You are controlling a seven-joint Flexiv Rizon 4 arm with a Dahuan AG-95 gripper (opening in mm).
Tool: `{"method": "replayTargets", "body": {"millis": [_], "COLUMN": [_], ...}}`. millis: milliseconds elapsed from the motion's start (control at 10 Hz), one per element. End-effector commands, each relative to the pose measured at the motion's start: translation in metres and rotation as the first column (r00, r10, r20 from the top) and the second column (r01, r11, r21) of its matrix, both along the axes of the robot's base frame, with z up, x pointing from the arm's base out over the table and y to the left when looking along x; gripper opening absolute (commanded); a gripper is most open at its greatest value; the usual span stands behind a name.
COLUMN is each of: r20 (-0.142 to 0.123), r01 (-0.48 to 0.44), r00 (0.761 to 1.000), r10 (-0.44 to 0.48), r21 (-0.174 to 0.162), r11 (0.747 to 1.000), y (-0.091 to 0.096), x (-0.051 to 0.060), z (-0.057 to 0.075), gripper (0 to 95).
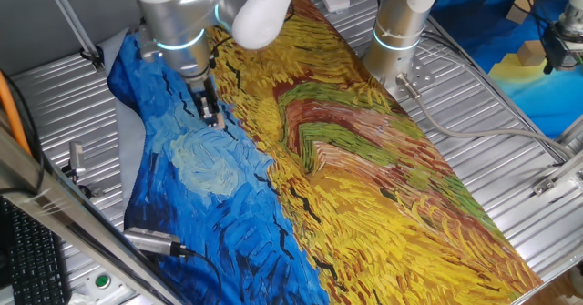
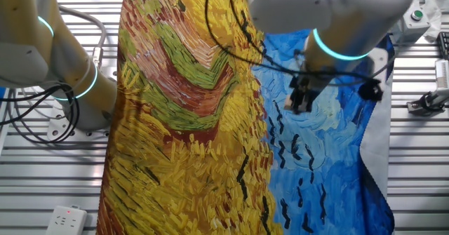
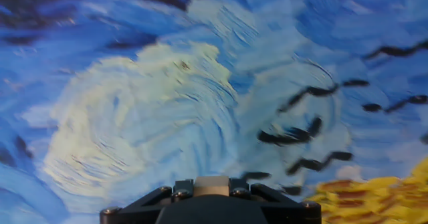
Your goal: Pick up the small block on the left and move it to the right
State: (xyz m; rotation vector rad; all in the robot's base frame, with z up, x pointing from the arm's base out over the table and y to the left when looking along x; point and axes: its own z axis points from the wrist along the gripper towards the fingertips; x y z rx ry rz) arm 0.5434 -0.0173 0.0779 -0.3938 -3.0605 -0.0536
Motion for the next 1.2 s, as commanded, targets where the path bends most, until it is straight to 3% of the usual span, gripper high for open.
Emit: {"method": "replayTargets", "body": {"millis": [100, 300, 500, 700, 900, 1200], "r20": [0.009, 0.007, 0.009, 0.003, 0.001, 0.001], "r01": [0.001, 0.000, 0.000, 0.000, -0.004, -0.016], "r00": [1.000, 1.000, 1.000, 1.000, 1.000, 1.000], "r10": [-0.001, -0.001, 0.000, 0.000, 0.004, 0.016], "r21": [-0.001, 0.008, 0.007, -0.002, -0.011, -0.018], "r11": [1.000, 1.000, 1.000, 1.000, 1.000, 1.000], "y": [0.013, 0.018, 0.020, 0.020, 0.016, 0.007], "x": [0.002, 0.009, 0.008, 0.008, 0.006, -0.007], "z": [-0.003, -0.007, -0.018, -0.017, -0.011, -0.015], "gripper": [0.0, 0.0, 0.0, 0.0, 0.0, 0.0]}}
